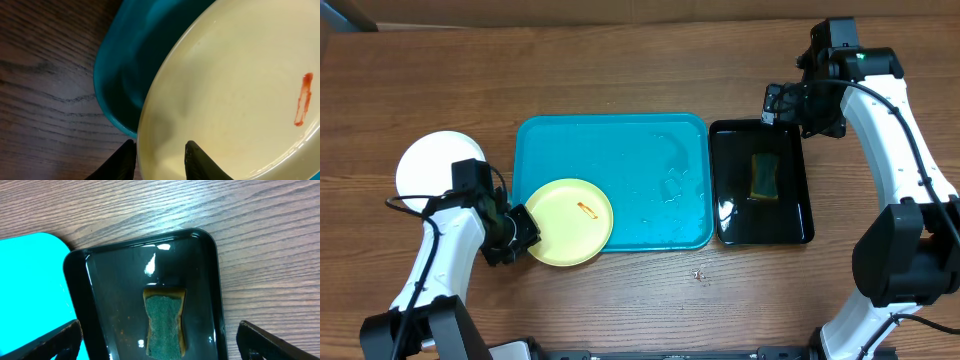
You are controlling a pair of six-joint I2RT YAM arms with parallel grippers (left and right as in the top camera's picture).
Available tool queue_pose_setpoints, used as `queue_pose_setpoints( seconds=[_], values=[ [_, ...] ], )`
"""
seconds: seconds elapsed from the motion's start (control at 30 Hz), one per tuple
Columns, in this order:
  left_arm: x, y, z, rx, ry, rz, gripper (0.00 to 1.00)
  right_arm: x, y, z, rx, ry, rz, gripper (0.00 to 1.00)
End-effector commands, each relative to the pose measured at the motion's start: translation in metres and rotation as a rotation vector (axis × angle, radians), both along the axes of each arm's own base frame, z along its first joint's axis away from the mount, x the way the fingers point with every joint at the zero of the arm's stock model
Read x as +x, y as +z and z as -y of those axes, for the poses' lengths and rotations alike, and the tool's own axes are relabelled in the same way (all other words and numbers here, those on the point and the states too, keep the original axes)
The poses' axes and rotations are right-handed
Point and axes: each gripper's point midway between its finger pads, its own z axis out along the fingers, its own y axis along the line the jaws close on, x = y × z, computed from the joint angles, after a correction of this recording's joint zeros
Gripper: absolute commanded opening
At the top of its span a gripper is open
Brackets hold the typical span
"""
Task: Clean dirty plates on tray and stack at the side
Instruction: 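Move the left gripper to the yellow plate and push it up the tray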
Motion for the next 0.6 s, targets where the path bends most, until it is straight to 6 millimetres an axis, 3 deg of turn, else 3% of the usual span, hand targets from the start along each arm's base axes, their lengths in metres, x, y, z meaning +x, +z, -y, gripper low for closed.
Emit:
queue_pose_setpoints(
  seconds=[0.0,0.57],
  values=[
    [-0.002,-0.006,0.01,-0.006,-0.017,-0.027,0.34,0.003,0.008,0.002,-0.009,-0.001,0.026,1.0],
    [0.056,0.0,0.094,0.003,-0.248,0.227,0.39,0.003,0.008,0.002,-0.009,-0.001,0.026,1.0]
  ],
)
